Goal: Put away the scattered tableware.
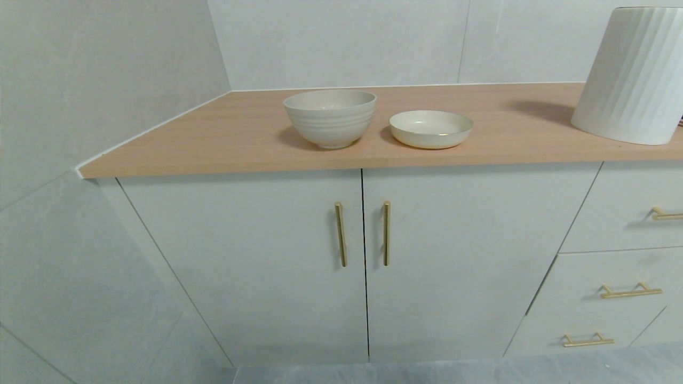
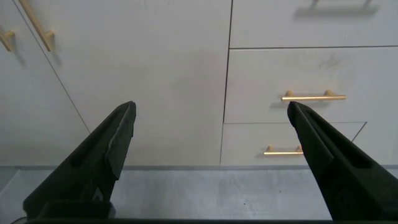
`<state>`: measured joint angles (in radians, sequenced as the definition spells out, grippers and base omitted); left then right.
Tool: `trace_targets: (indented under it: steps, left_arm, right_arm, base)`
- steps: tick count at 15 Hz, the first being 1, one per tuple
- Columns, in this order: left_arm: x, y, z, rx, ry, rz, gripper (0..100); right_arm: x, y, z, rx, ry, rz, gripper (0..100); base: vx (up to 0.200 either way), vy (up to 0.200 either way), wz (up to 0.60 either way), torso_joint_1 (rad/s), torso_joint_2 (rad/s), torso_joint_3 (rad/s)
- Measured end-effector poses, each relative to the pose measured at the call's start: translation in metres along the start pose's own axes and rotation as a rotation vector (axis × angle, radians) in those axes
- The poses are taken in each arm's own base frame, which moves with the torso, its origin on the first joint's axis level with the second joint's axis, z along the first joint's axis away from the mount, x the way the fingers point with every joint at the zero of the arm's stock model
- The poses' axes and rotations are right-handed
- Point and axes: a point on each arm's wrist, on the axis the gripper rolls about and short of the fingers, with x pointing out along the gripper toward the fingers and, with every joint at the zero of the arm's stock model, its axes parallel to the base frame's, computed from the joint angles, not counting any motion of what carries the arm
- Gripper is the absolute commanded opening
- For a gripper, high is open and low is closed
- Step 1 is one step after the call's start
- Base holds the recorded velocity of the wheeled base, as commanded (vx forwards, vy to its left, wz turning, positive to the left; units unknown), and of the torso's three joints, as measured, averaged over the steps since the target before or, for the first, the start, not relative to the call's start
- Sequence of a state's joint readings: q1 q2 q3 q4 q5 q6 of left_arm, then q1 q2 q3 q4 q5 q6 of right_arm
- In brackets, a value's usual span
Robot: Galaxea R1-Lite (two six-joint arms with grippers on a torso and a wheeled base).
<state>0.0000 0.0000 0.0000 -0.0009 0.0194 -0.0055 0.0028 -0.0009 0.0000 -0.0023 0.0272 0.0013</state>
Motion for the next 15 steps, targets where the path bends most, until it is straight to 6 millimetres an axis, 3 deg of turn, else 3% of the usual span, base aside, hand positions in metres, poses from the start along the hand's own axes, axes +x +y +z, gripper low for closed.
trace_targets:
  steps: [9,12,15]
  left_arm:
    - [0.000,0.000,0.000,0.000,0.000,0.000,100]
    - [0.000,0.000,0.000,0.000,0.000,0.000,100]
    - [0.000,0.000,0.000,0.000,0.000,0.000,100]
  right_arm:
    - [-0.001,0.000,0.004,0.015,-0.018,0.014,100]
    - [-0.007,0.003,0.036,0.060,-0.054,0.162,100]
    - [0.008,0.006,0.053,0.082,0.092,0.335,100]
  base:
    - [0.000,0.000,0.00,0.000,0.00,0.000]
    - [0.000,0.000,0.00,0.000,0.00,0.000]
    - [0.000,0.000,0.00,0.000,0.00,0.000]
